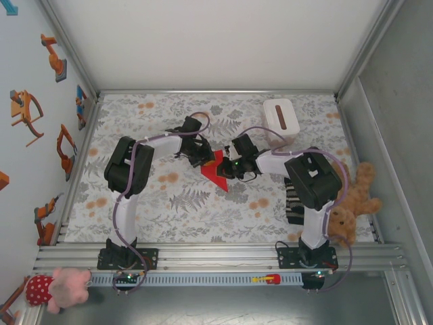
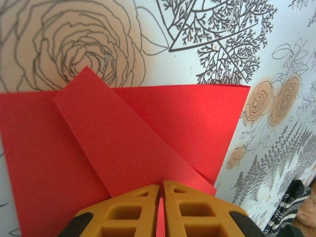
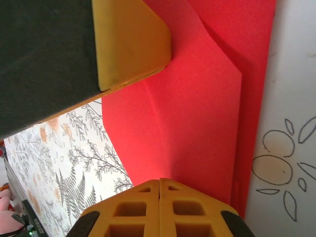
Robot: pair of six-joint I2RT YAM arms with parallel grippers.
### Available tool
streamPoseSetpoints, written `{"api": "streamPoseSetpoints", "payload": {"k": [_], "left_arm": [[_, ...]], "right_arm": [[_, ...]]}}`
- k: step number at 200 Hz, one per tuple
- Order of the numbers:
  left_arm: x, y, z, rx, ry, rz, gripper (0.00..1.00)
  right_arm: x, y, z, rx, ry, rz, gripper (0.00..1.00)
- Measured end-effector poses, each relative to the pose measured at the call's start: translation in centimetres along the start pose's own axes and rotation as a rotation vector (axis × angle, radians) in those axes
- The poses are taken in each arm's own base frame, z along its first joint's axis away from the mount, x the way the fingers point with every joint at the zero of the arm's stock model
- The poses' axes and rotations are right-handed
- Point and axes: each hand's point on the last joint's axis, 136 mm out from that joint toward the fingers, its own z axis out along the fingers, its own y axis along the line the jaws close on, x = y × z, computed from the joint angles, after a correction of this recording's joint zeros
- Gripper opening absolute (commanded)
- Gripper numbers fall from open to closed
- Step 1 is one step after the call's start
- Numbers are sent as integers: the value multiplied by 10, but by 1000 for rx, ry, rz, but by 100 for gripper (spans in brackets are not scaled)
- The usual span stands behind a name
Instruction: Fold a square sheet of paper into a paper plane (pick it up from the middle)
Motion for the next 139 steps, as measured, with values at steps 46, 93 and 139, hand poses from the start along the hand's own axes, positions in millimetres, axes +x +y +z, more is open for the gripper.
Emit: {"api": "streamPoseSetpoints", "payload": {"k": [46, 93, 139], "left_arm": [[-1, 1, 0, -33, 10, -27, 12], [-1, 2, 0, -68, 14, -38, 12], [-1, 1, 0, -77, 21, -45, 12]], "right_arm": [[9, -8, 1, 22, 30, -28, 0], [51, -21, -21, 46, 89, -38, 0], [88, -33, -41, 77, 146, -24, 0]]}}
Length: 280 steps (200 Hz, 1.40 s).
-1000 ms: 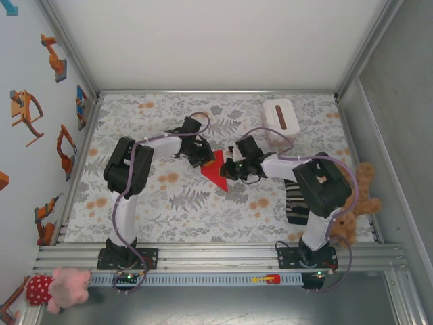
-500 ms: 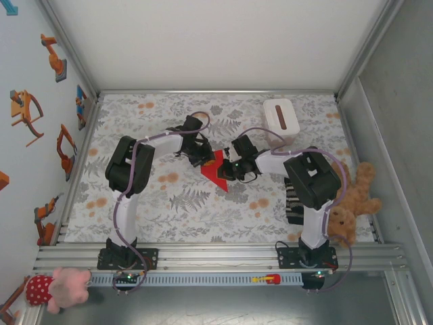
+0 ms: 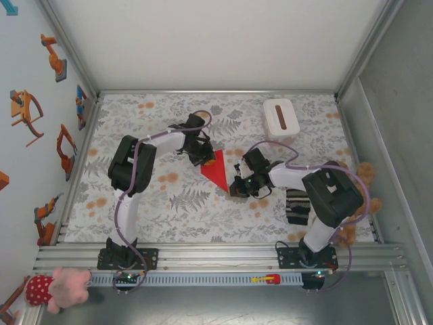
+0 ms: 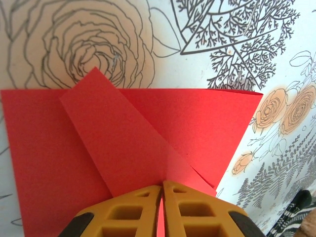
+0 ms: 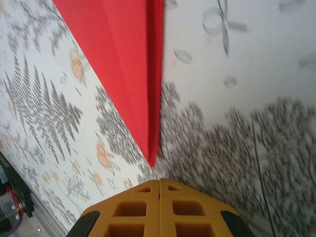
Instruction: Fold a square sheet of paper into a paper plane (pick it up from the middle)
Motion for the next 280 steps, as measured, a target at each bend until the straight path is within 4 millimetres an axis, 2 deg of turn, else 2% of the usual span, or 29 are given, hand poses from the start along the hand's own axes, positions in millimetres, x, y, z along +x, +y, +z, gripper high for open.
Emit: {"api": "streamPoseSetpoints", "payload": {"k": [14, 33, 49, 66, 85, 103, 118, 137, 157, 179, 200, 225, 257, 280], "left_arm": [[0, -1, 0, 2, 1, 0, 13], [0, -4, -1, 12, 4, 3, 16], [0, -7, -4, 26, 0, 8, 20], [-3, -12, -11, 46, -22, 8, 27], [-7, -23, -32, 95, -72, 13, 37], [-9, -37, -64, 161, -144, 38, 47], [-9, -41, -91, 210, -211, 51, 51], [-9, -31, -114, 242, -277, 48, 55], [-8, -5, -117, 230, -307, 12, 60], [-2, 25, -107, 193, -301, -34, 62], [4, 37, -98, 182, -286, -51, 63], [6, 37, -96, 201, -286, -54, 63], [3, 28, -99, 246, -300, -38, 67], [4, 23, -103, 286, -315, -27, 72]], "right_arm": [[4, -2, -2, 10, 4, 3, 0], [-1, 2, -9, 18, -30, -12, 0], [-12, 9, -19, 16, -91, -32, 0], [-28, 18, -29, 7, -163, -51, 8], [-51, 27, -36, -4, -231, -53, 15], [-75, 31, -38, -20, -283, -43, 20], [-91, 31, -37, -30, -309, -39, 26], [-106, 27, -29, -40, -308, -21, 32], [-116, 22, -19, -45, -287, -16, 33], [-124, 22, -8, -61, -261, -31, 31], [-128, 26, -2, -85, -240, -55, 27], [-128, 30, 2, -111, -217, -84, 20], [-127, 32, 7, -129, -196, -110, 1], [-129, 35, 4, -148, -208, -116, 0]]}}
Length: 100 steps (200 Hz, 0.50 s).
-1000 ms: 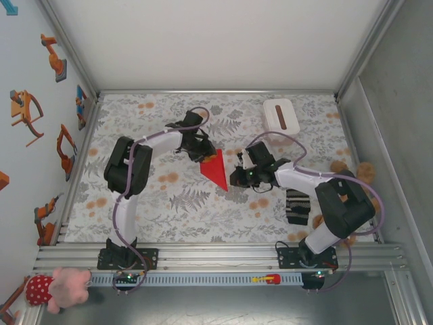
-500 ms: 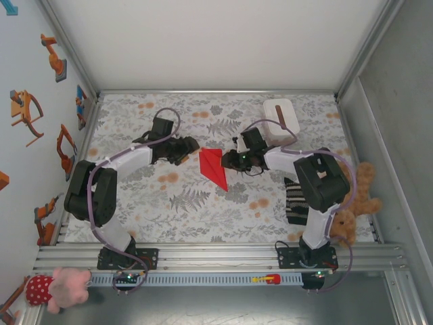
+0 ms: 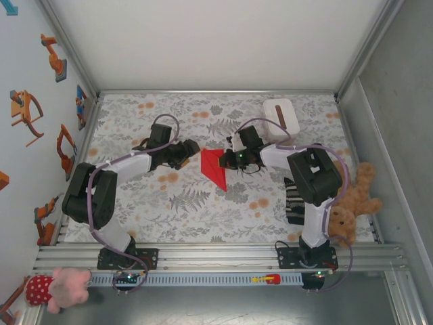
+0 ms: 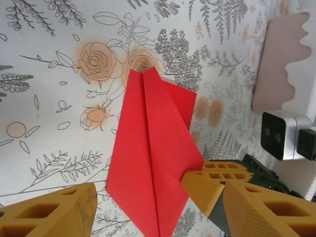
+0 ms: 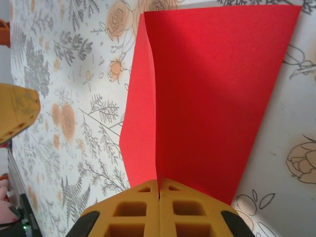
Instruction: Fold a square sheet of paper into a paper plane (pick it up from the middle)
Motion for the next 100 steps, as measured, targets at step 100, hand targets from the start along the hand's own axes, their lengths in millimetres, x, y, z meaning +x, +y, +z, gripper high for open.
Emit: {"api": "streamPoseSetpoints", "payload": {"k": [100], "left_arm": [[19, -93, -52, 416, -58, 167, 89]], "right_arm": [[-43, 102, -93, -299, -287, -81, 0]]}}
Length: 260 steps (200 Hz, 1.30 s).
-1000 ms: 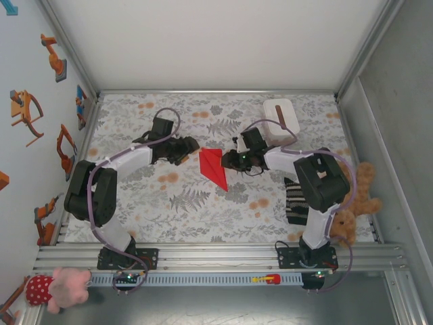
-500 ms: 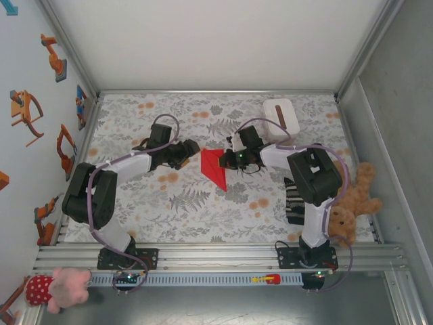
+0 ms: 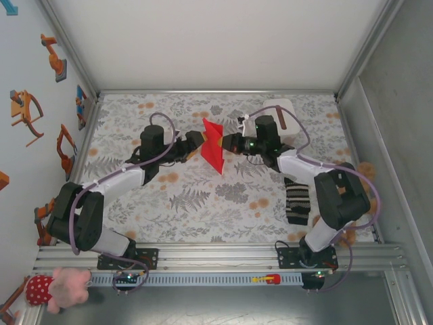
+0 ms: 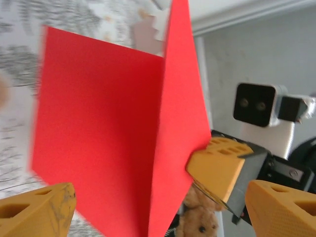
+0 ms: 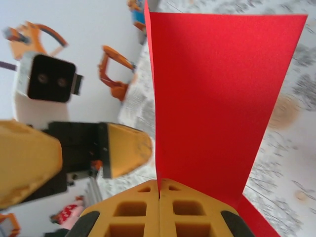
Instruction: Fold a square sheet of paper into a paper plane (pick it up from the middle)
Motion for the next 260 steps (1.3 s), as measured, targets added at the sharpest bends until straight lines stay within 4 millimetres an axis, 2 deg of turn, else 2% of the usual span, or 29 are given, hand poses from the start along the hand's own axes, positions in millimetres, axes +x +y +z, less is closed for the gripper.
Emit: {"api": "streamPoseSetpoints", "payload": {"k": [18, 41, 86, 161, 201, 229, 260], "left_arm": [[7, -20, 2, 58, 24, 35, 88], [13, -34, 5, 97, 48, 58, 83], [13, -47, 8, 154, 71, 71, 63], [17, -62, 7, 221, 96, 99, 37], [17, -65, 7, 232, 101, 104, 31], [18, -66, 7, 235, 105, 105, 24], [16, -69, 8, 242, 105, 110, 17]], "right_arm": [[-8, 19, -5, -56, -27, -1, 0], [-16, 37, -10, -115, -52, 2, 0], [-20, 53, -14, -184, -58, 27, 0], [-27, 59, -18, -215, -75, 50, 0], [-28, 61, -19, -225, -75, 53, 0], [-28, 61, -20, -229, -74, 51, 0], [-29, 59, -22, -228, -80, 51, 7]]}}
